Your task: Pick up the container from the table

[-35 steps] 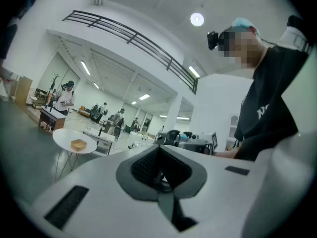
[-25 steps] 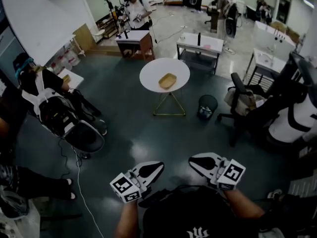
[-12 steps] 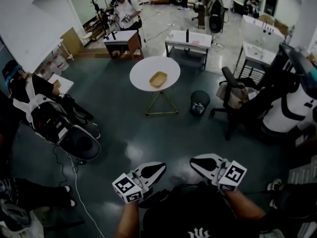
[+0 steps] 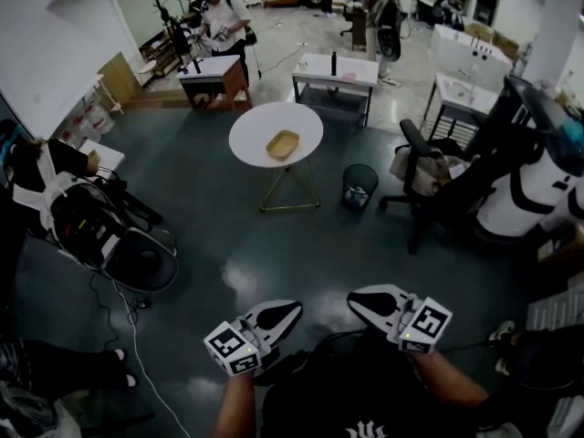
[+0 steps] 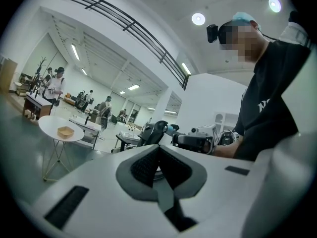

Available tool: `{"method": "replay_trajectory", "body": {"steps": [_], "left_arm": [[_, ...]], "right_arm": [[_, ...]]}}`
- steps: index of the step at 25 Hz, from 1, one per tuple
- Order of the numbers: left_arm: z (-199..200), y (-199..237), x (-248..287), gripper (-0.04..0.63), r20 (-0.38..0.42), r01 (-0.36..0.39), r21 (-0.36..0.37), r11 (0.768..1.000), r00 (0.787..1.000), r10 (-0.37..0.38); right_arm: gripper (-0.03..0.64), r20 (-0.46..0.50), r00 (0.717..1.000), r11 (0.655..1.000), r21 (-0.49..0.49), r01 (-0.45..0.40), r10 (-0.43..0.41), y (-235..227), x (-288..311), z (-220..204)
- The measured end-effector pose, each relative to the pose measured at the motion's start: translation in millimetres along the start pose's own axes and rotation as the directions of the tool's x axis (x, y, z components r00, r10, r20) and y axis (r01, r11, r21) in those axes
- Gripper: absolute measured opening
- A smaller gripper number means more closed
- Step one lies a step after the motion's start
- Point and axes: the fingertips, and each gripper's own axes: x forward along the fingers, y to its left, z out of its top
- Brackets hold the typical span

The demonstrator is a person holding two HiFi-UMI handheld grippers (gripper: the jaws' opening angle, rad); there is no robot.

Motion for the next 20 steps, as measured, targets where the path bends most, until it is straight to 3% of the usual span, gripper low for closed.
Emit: {"method": "replay_trajectory", "body": {"steps": [14, 20], "left_arm": [[5, 34, -1, 0.003, 0.02, -0.052, -0.035, 0.998, 0.998, 0.053], [10, 55, 17, 0.003, -0.003, -0.082, -0.036, 0.996, 0.997, 0.082]], "right_arm": [[0.046, -0.04, 0.999, 0.998, 0.057, -0.002, 0.005, -25, 18, -6], [0.045, -0.028, 0.999, 0.997, 0.08, -0.022, 0.024, -62, 30, -5]]}}
